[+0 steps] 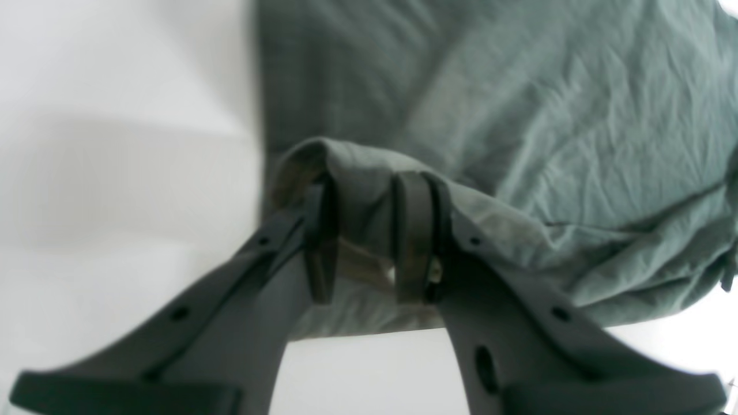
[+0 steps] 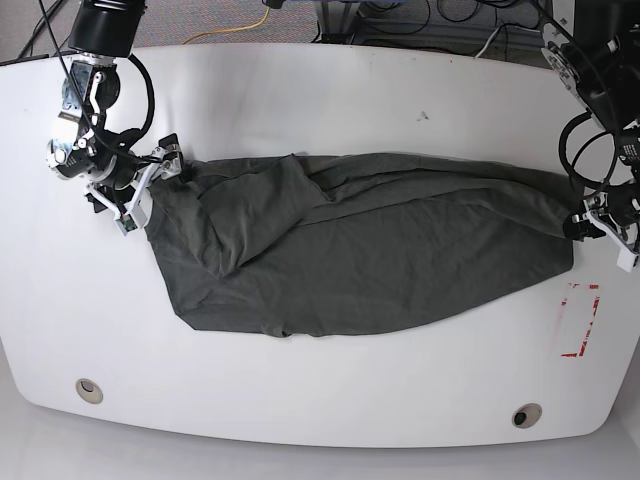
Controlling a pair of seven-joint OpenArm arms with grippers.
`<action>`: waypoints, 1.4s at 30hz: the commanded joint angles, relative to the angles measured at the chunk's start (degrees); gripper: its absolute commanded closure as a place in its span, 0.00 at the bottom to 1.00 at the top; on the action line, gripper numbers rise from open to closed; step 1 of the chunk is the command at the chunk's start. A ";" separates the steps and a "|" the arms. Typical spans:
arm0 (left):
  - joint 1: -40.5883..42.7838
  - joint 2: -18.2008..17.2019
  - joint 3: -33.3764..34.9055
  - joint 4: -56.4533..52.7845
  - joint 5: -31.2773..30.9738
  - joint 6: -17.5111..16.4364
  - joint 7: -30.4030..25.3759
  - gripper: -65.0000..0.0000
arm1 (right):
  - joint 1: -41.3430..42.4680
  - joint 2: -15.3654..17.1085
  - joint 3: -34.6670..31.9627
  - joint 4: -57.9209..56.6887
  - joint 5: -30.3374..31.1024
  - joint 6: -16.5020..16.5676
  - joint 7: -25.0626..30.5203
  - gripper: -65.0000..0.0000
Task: Layout the t-shirt on the table in an organized manner, then fold the t-shirt properly
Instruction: 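Release the shirt with the left gripper and move it along the edge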
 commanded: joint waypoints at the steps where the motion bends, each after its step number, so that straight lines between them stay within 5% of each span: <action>1: -1.40 -0.98 0.33 0.89 -1.37 -0.12 -1.11 0.77 | 0.83 0.98 0.51 1.12 0.75 0.32 0.87 0.05; 13: -1.05 -2.38 0.06 0.89 0.92 -0.12 -1.72 0.74 | 0.83 0.98 0.60 0.85 0.67 0.32 1.05 0.04; 23: -1.05 -8.19 -3.36 1.16 -1.63 -0.12 -1.81 0.37 | 0.83 0.98 3.50 0.77 0.14 0.32 1.05 0.05; 35: 2.29 -10.21 -5.47 8.28 -1.63 -0.12 -1.90 0.36 | 0.48 -1.22 3.59 -0.11 0.05 0.32 1.13 0.05; 38: 4.14 -9.86 -5.47 12.41 -1.63 -0.12 -1.90 0.36 | 0.48 -1.83 3.59 -1.61 0.05 0.32 2.54 0.12; 42: 6.95 -8.89 -5.47 17.07 -1.63 -0.12 -1.90 0.36 | 0.48 -2.10 3.50 -4.51 0.14 0.32 4.91 0.32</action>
